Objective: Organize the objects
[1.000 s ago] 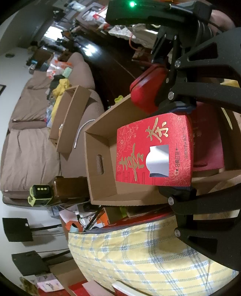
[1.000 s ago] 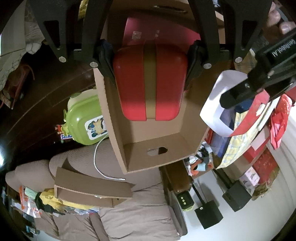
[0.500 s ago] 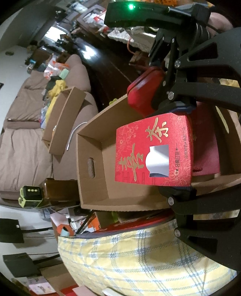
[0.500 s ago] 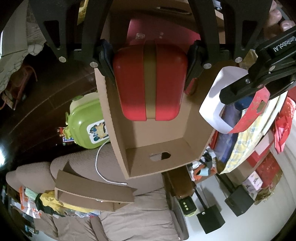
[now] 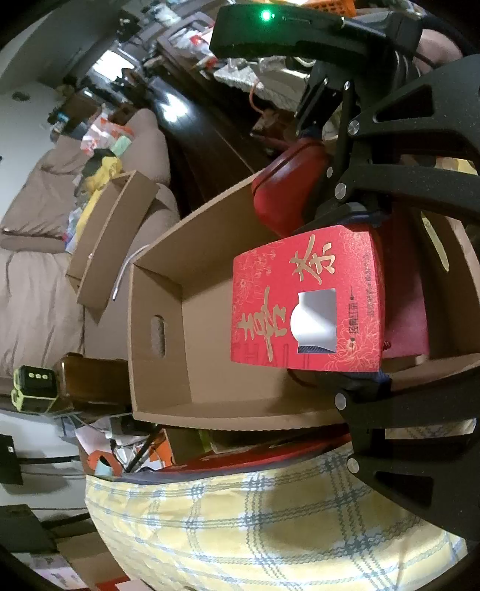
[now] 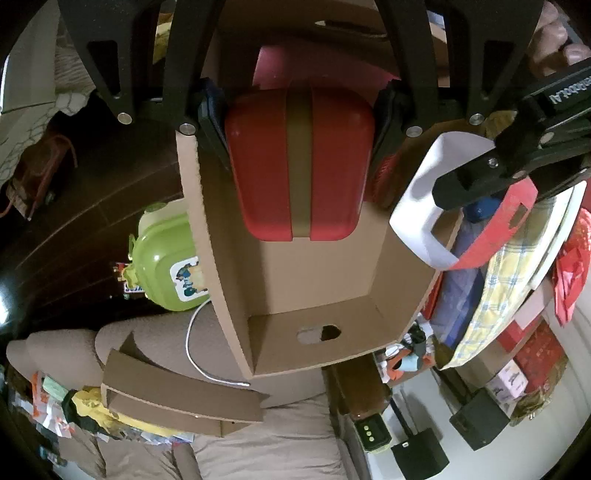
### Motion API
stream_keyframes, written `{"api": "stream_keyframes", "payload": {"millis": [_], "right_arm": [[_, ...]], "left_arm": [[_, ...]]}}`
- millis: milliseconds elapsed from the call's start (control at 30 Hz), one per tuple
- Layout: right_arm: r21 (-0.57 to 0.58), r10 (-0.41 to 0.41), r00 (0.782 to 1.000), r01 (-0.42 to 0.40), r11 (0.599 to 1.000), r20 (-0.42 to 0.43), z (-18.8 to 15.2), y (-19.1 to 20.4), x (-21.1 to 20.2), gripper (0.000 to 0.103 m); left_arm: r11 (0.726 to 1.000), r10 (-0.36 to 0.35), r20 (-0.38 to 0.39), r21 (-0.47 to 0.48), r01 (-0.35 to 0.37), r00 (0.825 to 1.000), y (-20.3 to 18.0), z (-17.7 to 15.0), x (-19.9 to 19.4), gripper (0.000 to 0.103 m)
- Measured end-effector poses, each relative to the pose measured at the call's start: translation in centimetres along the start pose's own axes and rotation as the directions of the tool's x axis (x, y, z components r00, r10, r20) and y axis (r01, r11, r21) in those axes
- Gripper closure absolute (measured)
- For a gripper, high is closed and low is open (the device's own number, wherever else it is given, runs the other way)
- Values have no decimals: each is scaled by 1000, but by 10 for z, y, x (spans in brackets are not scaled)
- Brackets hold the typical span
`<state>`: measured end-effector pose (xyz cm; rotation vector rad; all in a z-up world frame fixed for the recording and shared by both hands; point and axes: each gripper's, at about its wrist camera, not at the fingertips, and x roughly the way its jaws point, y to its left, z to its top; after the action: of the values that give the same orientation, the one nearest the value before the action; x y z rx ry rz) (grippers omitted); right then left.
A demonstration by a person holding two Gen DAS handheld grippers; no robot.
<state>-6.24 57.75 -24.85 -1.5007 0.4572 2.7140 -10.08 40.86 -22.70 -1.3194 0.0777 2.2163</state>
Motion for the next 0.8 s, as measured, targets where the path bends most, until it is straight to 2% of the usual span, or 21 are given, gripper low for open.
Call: {"api": "stream_keyframes", "payload": {"millis": [300,800], "right_arm": [[1,-6,1000,6,1000,-19,-1,-1,3,39],[-26,-36,995,34,999,-94,-6,1,19,39]], "left_arm": [[1000,-17,-13,-15,17,1000,3,-1,2,50],[1000,0,-57,-17,-1,998,5,-7,14,50]]}}
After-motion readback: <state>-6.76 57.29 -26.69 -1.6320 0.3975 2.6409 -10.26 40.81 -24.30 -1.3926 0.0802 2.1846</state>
